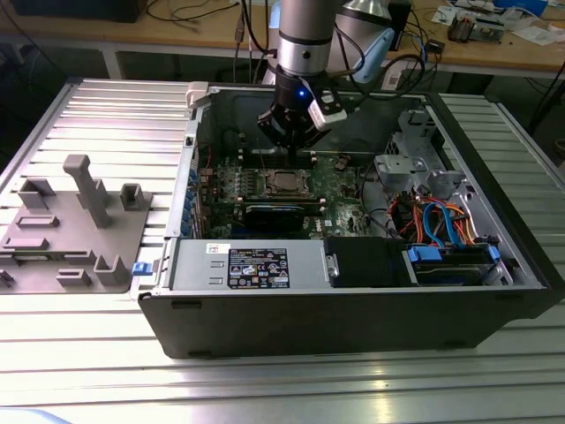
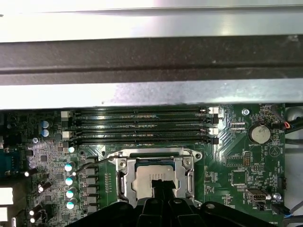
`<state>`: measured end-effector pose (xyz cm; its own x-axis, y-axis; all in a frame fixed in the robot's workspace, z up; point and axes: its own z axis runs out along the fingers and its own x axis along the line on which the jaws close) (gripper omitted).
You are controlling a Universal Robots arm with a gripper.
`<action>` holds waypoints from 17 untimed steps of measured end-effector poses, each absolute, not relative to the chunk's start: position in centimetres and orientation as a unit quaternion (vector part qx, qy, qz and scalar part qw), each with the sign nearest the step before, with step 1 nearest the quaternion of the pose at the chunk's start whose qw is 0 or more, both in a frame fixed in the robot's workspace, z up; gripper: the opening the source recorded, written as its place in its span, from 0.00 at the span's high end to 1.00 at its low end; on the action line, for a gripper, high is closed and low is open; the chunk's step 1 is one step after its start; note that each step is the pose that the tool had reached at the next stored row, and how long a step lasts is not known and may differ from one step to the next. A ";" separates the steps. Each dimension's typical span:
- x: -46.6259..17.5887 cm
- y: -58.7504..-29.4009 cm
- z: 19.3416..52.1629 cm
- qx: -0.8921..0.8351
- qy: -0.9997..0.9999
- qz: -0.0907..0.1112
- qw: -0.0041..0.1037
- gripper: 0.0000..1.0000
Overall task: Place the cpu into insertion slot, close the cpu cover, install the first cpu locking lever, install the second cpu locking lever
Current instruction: 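Install the first cpu locking lever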
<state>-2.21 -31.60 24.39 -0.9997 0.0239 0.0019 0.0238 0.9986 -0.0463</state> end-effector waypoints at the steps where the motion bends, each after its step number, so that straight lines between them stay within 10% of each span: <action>1: -2.2 -31.6 24.4 -0.012 -1.000 0.023 0.001 0.89; 17: -3.3 -31.4 24.5 -0.011 -1.000 0.023 0.001 0.89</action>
